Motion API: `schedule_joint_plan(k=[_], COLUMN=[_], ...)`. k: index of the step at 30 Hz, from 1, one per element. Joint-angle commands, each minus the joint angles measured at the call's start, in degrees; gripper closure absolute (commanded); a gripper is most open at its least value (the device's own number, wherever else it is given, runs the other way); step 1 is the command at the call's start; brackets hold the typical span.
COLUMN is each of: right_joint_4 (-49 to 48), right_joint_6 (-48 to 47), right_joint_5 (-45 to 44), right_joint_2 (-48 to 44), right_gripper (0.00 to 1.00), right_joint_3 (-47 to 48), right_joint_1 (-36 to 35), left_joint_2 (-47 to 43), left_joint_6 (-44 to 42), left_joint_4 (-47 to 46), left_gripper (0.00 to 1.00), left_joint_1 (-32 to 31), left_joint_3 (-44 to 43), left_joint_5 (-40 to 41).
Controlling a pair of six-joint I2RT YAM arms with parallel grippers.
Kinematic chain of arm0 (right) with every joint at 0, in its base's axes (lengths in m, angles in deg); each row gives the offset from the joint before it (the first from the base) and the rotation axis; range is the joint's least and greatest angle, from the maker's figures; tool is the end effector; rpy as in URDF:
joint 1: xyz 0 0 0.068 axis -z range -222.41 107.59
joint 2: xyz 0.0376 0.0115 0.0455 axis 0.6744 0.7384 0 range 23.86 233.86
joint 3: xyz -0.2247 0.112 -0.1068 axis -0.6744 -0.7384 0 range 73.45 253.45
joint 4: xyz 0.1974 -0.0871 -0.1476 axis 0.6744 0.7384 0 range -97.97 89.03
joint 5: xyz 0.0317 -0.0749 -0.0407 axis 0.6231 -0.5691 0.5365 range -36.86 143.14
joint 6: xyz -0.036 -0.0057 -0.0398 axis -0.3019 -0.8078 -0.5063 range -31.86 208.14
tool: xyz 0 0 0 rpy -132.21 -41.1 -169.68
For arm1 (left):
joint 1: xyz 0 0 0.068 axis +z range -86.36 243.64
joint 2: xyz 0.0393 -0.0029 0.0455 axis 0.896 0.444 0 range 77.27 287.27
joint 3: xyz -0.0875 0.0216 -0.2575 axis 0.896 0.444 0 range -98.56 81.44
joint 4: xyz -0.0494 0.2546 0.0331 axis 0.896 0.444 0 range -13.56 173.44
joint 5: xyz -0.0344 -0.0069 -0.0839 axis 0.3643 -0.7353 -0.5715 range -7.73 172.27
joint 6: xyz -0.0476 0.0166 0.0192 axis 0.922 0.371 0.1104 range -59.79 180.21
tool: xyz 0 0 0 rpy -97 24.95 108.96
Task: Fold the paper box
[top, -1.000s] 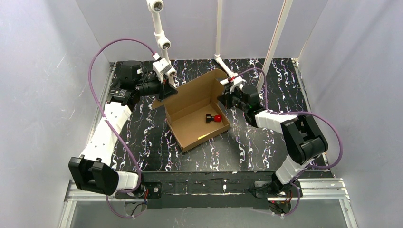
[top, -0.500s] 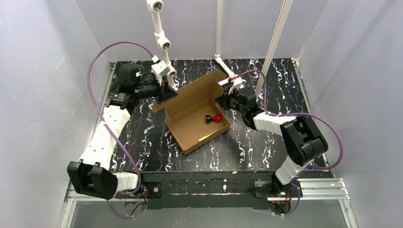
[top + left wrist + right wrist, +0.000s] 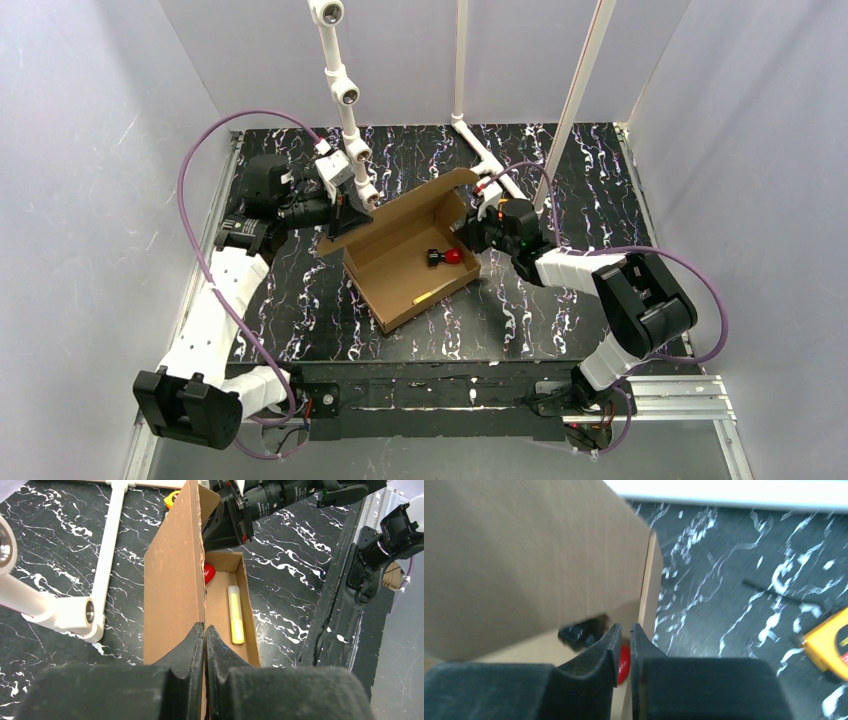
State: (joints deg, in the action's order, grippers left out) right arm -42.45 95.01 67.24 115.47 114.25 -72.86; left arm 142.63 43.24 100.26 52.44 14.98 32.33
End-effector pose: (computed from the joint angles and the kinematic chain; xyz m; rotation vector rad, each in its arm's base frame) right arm 0.2826 0.1761 0.1950 -0.5589 1.8184 0.6760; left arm 0.2334 -0.0740 0.3806 0.9844 1.6192 -0.7810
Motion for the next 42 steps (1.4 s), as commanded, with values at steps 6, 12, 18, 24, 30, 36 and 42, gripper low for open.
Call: schedule_joint_plan(k=[6, 12, 18, 24, 30, 36, 42], right_joint_4=[15.28, 30.60, 41.35, 49.29, 53.52, 53.84, 55.16], right_joint_6=[-11.43, -23.09, -32.38, -36.57, -40.06, -40.15, -40.31], right_joint_5=[8.38, 15.78, 25.02, 27.65, 28.70, 28.80, 30.62], right_joint_2=[-11.70, -15.05, -16.61, -18.09, -21.62, -23.67, -23.41], right_gripper=[0.50, 0.43, 0.44, 0.44, 0.43, 0.43, 0.43], right_joint_3=[-0.98, 1.03, 3.58, 7.42, 9.39, 9.39, 9.57], right_joint_1=[4.66, 8.68, 16.09, 22.50, 24.13, 24.09, 24.13], left_joint_2=[-5.33, -5.84, -8.57, -12.81, -13.50, -11.95, -9.22], left_joint_6=[-2.23, -2.98, -4.35, -7.61, -11.01, -12.55, -10.59], left_joint_4=[0.73, 0.70, 0.71, 2.18, 5.58, 8.31, 8.81], left_gripper=[1.00, 1.00, 1.00, 1.00, 1.00, 1.00, 0.64], left_joint_1=[0.17, 0.01, -0.51, -3.02, -9.28, -15.51, -17.89], left_joint_3=[3.50, 4.42, 7.19, 11.51, 15.06, 16.90, 17.47], left_joint_5=[-3.62, -4.65, -5.81, -5.98, -0.43, 6.58, 8.19])
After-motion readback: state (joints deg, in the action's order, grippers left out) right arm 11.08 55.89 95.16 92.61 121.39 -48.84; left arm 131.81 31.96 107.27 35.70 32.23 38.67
